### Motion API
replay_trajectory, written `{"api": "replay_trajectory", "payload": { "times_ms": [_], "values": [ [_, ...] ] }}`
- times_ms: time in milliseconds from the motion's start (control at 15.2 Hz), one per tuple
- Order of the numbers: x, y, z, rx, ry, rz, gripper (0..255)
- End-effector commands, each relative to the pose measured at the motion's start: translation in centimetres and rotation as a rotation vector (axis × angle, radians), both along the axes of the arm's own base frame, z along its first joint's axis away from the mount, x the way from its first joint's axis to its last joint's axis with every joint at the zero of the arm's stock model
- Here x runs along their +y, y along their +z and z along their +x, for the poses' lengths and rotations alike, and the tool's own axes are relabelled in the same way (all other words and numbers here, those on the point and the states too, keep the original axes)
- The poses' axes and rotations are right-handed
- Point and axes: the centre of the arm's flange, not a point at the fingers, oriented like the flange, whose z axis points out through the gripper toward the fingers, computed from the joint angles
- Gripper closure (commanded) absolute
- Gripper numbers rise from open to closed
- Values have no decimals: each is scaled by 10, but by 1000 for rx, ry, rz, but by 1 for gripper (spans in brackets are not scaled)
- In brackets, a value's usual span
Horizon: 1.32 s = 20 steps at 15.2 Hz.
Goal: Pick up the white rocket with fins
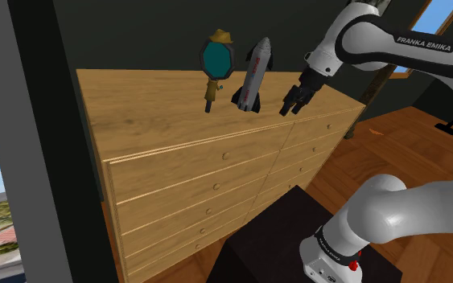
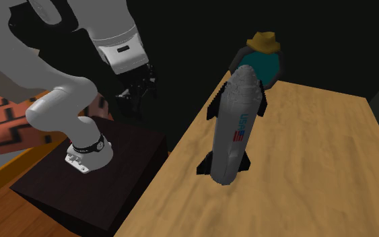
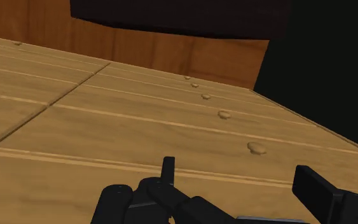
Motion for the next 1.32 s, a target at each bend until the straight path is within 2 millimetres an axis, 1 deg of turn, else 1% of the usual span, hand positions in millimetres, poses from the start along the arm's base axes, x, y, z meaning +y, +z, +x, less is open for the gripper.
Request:
{"api": "replay_trajectory", "payload": {
  "times_ms": [0, 264, 594, 924, 1254],
  "values": [
    [-12, 7, 14, -76, 52, -3, 0],
    [-33, 21, 40, -220, 151, -5, 0],
    [-54, 45, 73, -399, 274, -7, 0],
    [-72, 74, 104, -579, 397, -9, 0],
    [-87, 109, 131, -758, 520, -12, 0]
  ]
}}
